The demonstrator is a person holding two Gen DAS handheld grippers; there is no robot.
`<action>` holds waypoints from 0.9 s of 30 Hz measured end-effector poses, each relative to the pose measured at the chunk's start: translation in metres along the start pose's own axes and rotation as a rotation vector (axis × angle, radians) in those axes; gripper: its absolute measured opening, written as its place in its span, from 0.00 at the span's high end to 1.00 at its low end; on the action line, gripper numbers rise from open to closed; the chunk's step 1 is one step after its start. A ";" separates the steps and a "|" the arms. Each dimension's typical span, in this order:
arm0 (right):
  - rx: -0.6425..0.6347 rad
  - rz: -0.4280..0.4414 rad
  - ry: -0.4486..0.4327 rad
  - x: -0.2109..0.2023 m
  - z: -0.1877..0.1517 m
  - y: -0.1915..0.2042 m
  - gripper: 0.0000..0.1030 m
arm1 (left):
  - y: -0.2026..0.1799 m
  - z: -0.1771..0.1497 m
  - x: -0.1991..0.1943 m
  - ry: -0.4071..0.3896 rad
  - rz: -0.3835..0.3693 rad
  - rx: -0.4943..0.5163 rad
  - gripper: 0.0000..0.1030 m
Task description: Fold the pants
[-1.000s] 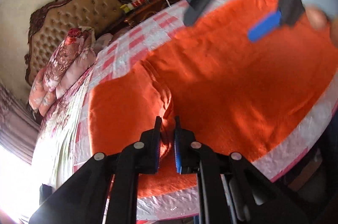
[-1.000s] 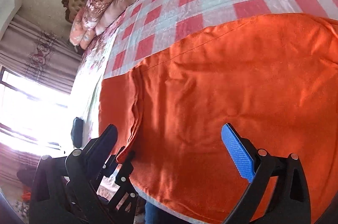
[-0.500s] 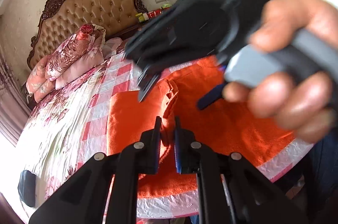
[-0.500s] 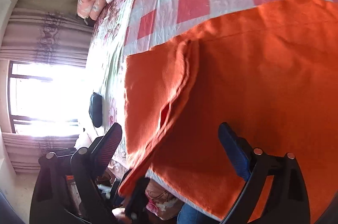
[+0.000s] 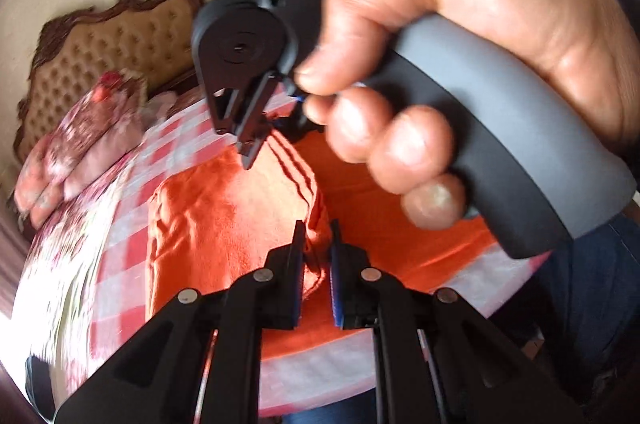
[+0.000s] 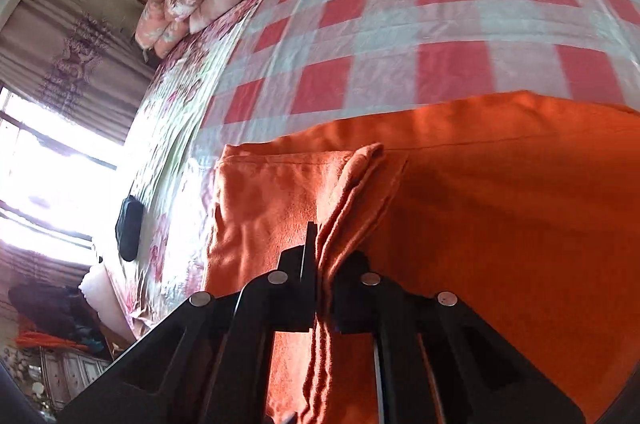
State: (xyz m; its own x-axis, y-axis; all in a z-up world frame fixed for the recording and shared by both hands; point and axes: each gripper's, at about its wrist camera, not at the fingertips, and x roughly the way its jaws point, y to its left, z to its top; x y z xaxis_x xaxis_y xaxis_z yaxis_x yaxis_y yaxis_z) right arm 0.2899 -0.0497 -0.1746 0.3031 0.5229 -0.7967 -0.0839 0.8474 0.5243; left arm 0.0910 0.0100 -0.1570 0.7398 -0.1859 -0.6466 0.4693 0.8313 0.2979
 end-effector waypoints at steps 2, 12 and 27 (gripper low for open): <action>0.020 0.003 -0.010 -0.007 -0.003 -0.019 0.93 | -0.014 0.003 0.005 -0.006 -0.021 0.021 0.90; 0.113 0.001 -0.042 -0.025 -0.006 -0.073 0.84 | -0.061 0.011 0.026 0.009 -0.061 0.112 0.90; 0.047 -0.055 -0.127 -0.052 -0.007 -0.077 0.93 | -0.076 0.017 0.031 -0.008 -0.048 0.186 0.90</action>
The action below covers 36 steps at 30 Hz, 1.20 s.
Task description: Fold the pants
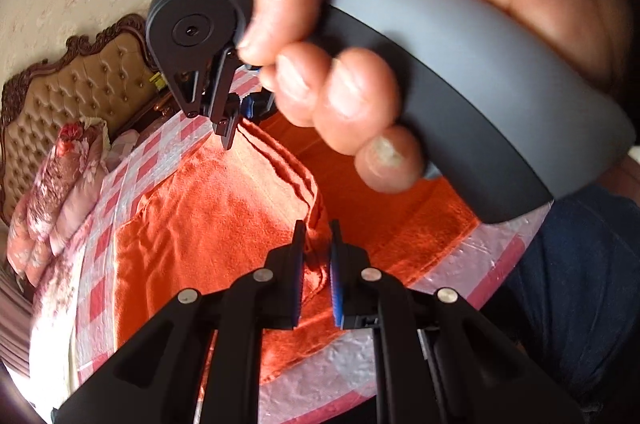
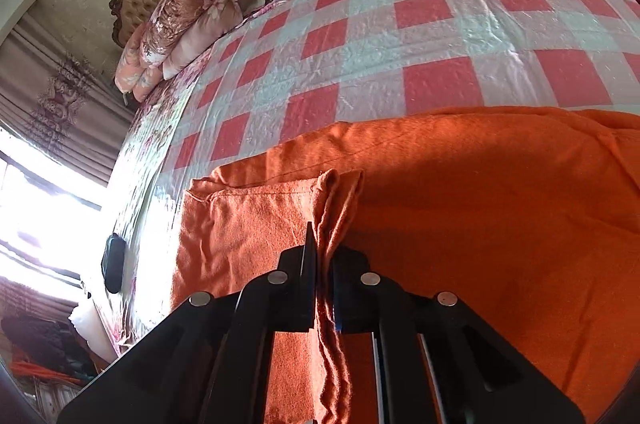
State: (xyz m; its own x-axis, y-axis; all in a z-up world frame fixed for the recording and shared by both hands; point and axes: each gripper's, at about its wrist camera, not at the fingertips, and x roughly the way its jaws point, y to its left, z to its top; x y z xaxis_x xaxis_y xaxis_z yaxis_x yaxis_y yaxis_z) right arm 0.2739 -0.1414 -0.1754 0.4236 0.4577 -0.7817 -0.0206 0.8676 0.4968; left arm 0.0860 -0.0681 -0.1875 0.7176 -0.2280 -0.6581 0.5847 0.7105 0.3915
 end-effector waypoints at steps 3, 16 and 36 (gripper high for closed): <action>0.013 -0.008 0.003 0.002 0.000 -0.004 0.93 | -0.002 0.001 0.001 0.001 -0.001 0.003 0.89; -0.178 -0.300 -0.249 -0.053 -0.020 0.032 0.61 | 0.050 -0.025 -0.057 -0.112 -0.055 -0.292 0.42; -0.334 -0.403 -0.109 0.014 -0.089 0.050 0.20 | 0.168 -0.132 -0.035 0.093 0.096 -0.788 0.97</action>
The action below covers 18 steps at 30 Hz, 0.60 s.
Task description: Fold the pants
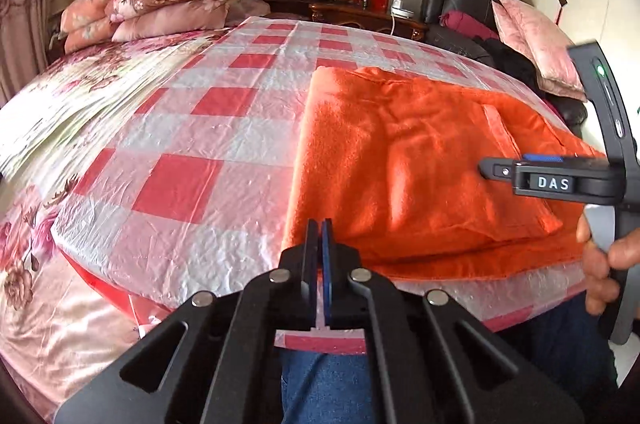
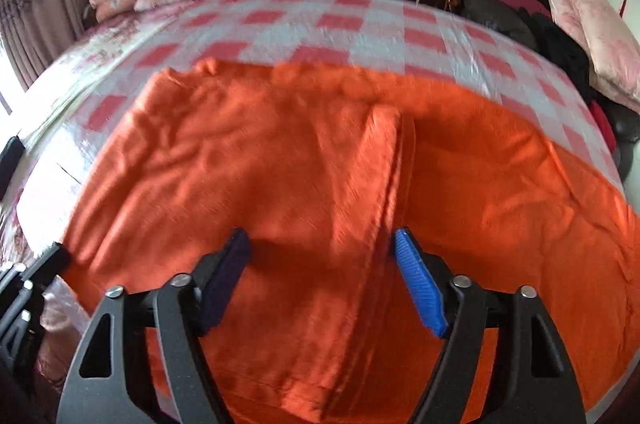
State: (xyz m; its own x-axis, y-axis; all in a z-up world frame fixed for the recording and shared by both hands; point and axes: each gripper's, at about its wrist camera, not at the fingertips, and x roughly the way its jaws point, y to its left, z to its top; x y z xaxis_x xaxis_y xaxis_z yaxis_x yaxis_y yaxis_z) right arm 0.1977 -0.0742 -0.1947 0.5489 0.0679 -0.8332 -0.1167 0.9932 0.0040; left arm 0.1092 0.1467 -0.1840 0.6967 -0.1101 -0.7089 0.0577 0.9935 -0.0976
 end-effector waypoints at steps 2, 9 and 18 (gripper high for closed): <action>-0.028 -0.002 -0.016 -0.001 -0.003 0.000 0.17 | 0.001 0.000 -0.003 -0.005 0.015 0.000 0.97; -0.038 0.002 -0.049 -0.003 -0.010 -0.002 0.14 | -0.011 0.042 0.013 -0.047 -0.020 0.082 0.97; -0.048 0.012 -0.027 0.000 -0.005 -0.003 0.11 | -0.028 0.135 0.121 0.136 -0.071 0.227 0.95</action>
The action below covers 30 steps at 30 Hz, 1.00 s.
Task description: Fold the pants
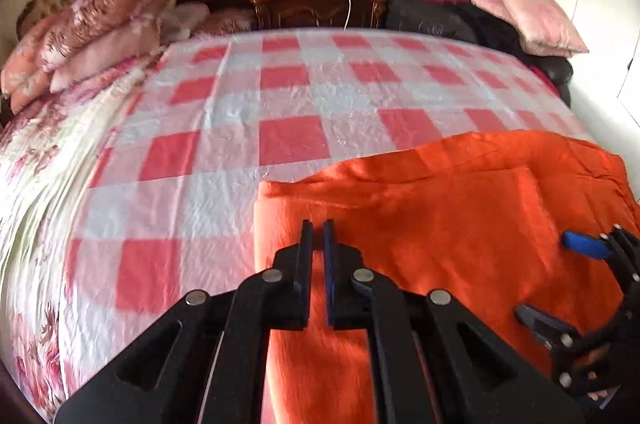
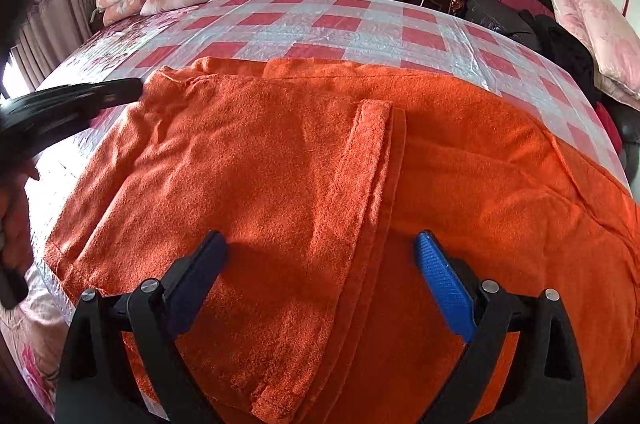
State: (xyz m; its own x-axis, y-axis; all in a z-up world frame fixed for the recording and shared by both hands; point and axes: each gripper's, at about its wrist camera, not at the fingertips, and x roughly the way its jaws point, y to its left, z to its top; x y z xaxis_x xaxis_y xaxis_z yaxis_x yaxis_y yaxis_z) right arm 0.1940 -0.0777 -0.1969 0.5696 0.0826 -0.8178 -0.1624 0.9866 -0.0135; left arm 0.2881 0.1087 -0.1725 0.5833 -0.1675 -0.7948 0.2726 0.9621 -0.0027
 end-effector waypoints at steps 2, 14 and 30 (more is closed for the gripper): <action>0.003 0.001 0.005 0.000 0.001 0.000 0.11 | 0.008 0.010 0.015 0.025 0.014 0.001 0.94; 0.003 0.003 0.010 0.002 0.003 0.000 0.10 | 0.042 -0.036 -0.033 -0.045 0.046 -0.231 0.54; 0.001 -0.049 0.048 -0.005 0.016 0.003 0.12 | 0.008 -0.142 -0.093 -0.063 0.083 -0.190 0.54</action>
State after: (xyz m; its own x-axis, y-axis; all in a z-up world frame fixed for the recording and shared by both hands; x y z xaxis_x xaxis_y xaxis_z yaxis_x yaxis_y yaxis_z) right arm 0.2032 -0.0728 -0.1837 0.5378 0.0273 -0.8426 -0.1342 0.9895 -0.0536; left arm 0.1279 0.1625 -0.1847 0.6457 -0.0934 -0.7578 0.0761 0.9954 -0.0579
